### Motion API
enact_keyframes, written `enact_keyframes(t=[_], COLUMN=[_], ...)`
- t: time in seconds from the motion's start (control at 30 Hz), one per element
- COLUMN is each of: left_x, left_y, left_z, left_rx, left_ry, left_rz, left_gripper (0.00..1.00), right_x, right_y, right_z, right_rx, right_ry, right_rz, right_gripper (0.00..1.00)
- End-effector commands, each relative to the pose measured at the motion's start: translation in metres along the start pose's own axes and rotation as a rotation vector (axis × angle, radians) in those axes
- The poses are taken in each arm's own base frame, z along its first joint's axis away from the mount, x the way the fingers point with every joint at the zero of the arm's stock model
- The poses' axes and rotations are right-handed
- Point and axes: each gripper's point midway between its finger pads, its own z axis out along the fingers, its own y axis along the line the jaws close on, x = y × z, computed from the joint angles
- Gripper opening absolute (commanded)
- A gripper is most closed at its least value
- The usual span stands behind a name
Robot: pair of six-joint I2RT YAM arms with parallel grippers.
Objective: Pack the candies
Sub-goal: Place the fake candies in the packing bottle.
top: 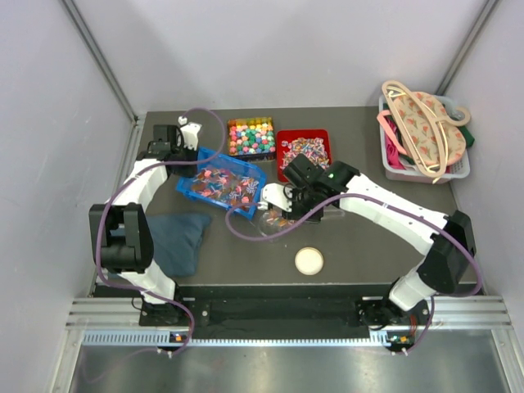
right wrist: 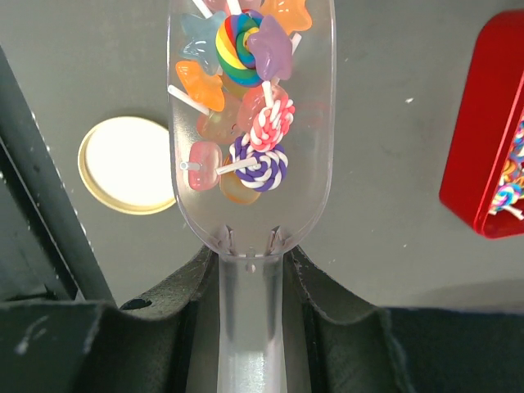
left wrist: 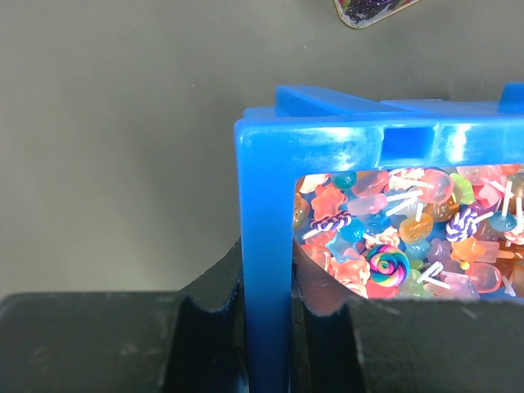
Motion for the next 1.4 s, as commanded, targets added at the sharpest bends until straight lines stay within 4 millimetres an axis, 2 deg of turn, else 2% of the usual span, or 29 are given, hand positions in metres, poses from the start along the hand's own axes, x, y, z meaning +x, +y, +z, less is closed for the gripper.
enact_keyframes(t=[0.0,0.2,0.23,0.37,0.53,1.37], left_x=[-0.039,-0.038,-0.036,-0.035,-0.034,-0.032], left_y=[-0.007,-0.007,0.004,0.005,0.006,0.006], left_z=[-0.011,-0.009,-0.011,-0.01,-0.011,-0.011], left_rx=[0.044,0.043,0.027,0.027,0.023,0.028], left_ry=[-0.128,-0.123,-0.123,-0.119,-0.122,-0.119], left_rz=[-0.021,-0.021,-0.041,-0.045,-0.045,-0.053], left_gripper=[0.0,0.0,0.0,0.0,0.0,0.0], right_x=[0.009,0.015,0.017,0.013,0.018,0.027], right_y=[-0.004,-0.012,-0.013,-0.023,-0.03,-0.033], right_z=[-0.011,-0.011,-0.011,-0.012,-0.006,-0.004], right_rx=[0.007,0.013,0.017,0.038,0.046,0.052], right_ry=[0.042,0.113,0.131,0.148,0.197,0.327], right_rz=[-0.028,-0.057,-0.061,-0.074,-0.097,-0.178], right_gripper=[0.0,0.0,0.0,0.0,0.0,0.0])
